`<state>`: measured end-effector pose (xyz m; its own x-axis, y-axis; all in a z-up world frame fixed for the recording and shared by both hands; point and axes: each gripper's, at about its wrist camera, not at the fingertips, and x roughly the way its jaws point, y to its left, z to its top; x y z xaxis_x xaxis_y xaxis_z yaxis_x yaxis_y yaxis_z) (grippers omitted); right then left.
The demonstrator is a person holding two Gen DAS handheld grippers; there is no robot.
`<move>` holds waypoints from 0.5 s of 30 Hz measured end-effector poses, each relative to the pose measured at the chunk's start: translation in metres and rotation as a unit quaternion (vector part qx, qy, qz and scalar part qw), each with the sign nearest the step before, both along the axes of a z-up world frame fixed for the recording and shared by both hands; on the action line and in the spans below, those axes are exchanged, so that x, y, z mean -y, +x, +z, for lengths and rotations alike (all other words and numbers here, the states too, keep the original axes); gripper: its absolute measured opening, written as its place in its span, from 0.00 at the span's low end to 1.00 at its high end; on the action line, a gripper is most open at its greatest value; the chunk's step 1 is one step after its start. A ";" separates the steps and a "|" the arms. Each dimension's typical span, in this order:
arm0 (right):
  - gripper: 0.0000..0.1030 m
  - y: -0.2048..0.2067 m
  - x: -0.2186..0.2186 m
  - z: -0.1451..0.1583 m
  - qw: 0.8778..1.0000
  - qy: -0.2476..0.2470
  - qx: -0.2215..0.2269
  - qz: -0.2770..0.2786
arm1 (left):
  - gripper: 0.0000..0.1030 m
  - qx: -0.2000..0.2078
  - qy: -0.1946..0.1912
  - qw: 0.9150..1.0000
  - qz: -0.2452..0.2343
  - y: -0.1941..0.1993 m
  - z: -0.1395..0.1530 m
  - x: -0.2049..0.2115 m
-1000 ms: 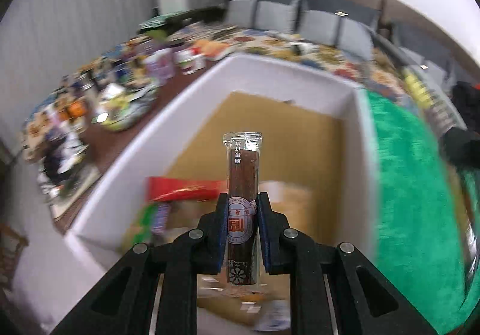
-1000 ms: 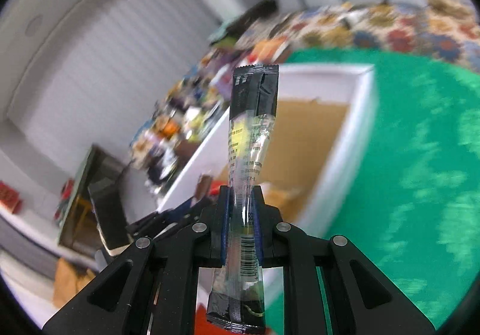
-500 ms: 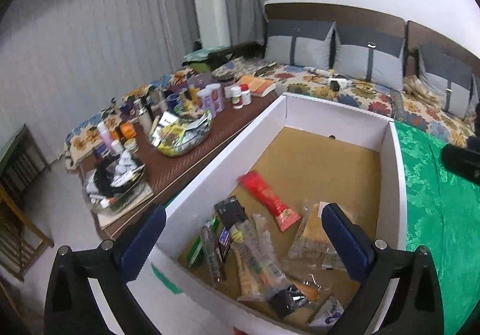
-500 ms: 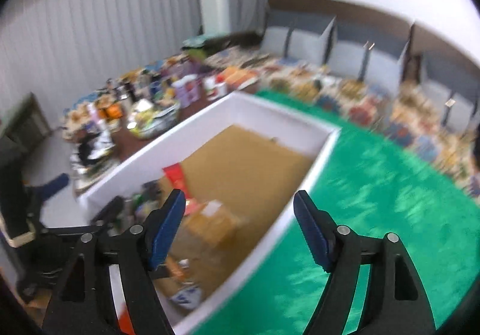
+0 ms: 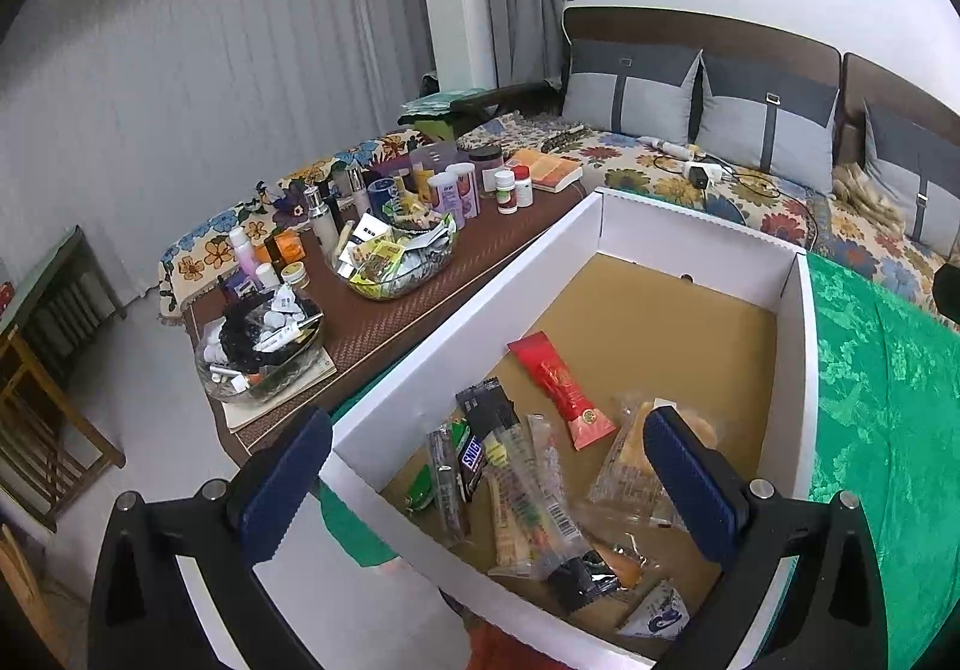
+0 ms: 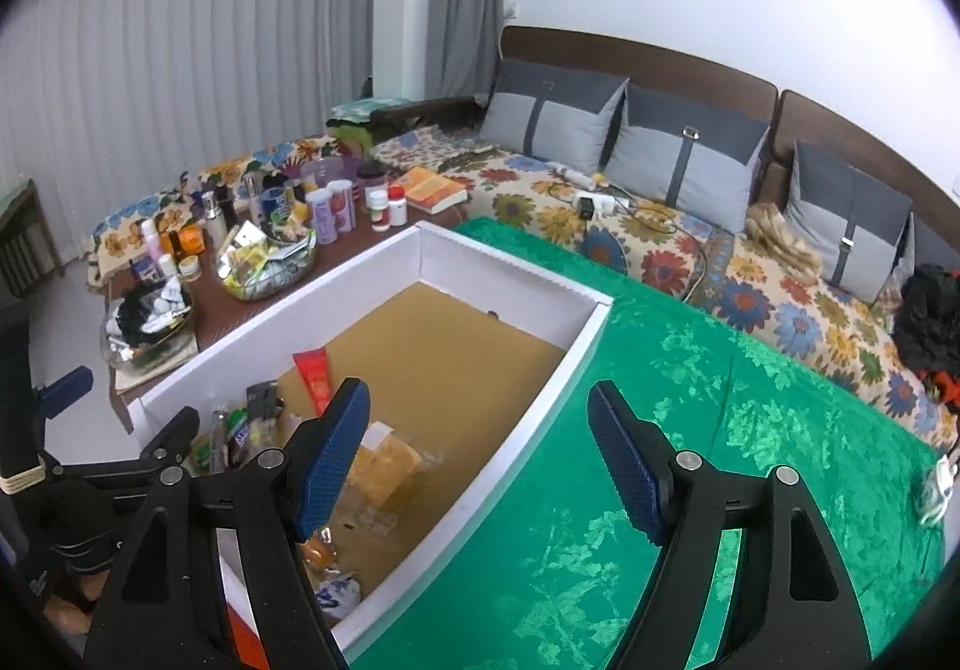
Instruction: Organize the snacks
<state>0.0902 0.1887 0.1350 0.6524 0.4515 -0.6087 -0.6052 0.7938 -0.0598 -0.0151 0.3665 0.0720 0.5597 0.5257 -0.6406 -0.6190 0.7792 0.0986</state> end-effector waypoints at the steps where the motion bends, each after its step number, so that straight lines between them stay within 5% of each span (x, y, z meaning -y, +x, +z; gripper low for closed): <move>1: 0.76 0.000 0.000 0.000 1.000 0.000 0.001 0.000 | 1.00 0.001 0.000 1.000 0.001 -0.001 0.000 0.000; 15: 0.76 -0.003 0.007 0.008 1.000 0.004 0.008 0.001 | 1.00 0.012 0.015 1.000 0.006 -0.006 0.017 0.009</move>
<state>0.0871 0.1821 0.1432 0.6612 0.4582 -0.5940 -0.6059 0.7931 -0.0627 -0.0209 0.3573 0.0887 0.5684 0.5515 -0.6105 -0.6308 0.7685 0.1070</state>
